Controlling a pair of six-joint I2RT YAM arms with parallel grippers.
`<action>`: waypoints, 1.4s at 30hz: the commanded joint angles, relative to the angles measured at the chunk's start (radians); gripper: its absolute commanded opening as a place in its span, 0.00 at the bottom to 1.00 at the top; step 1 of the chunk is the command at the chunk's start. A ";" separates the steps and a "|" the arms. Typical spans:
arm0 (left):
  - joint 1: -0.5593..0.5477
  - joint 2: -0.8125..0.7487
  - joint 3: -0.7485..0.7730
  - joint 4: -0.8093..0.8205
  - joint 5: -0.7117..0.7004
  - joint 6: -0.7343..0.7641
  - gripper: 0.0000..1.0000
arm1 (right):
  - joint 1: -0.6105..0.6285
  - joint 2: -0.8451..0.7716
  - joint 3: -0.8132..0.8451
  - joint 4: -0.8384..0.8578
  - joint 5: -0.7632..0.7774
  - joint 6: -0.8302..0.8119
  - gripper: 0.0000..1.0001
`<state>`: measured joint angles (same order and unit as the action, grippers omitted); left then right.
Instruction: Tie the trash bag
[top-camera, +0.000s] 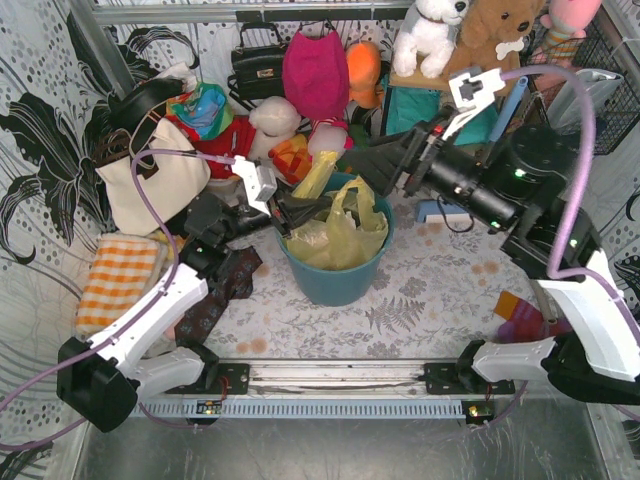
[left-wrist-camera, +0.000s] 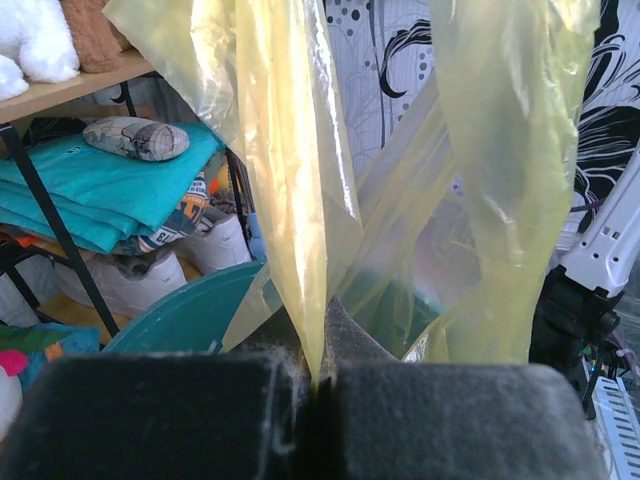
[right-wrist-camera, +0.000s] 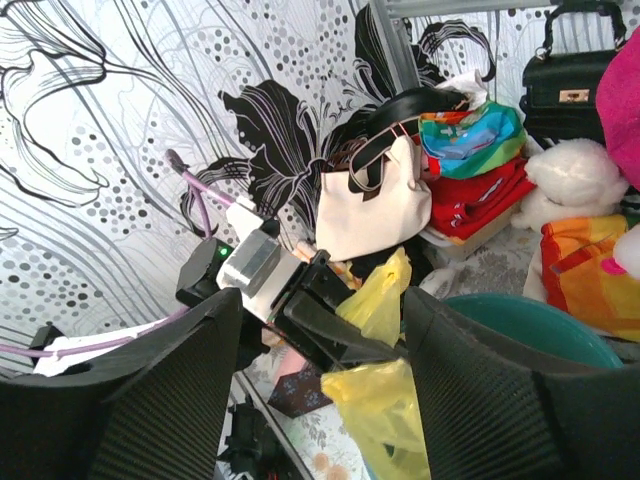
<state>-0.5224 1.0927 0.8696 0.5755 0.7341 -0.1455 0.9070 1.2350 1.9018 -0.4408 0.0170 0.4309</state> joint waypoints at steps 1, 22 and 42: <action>0.006 -0.019 0.058 -0.027 -0.034 -0.017 0.00 | 0.000 -0.024 0.084 -0.185 0.015 -0.043 0.68; 0.005 -0.035 0.152 -0.290 -0.004 0.079 0.00 | 0.001 -0.014 0.001 -0.275 -0.010 -0.018 0.12; 0.006 0.031 0.335 -0.712 0.270 0.345 0.00 | 0.001 0.325 0.287 -0.134 -0.546 -0.133 0.00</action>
<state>-0.5217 1.1069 1.1599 -0.0696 0.9260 0.1322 0.9070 1.5307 2.0995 -0.5877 -0.4351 0.3229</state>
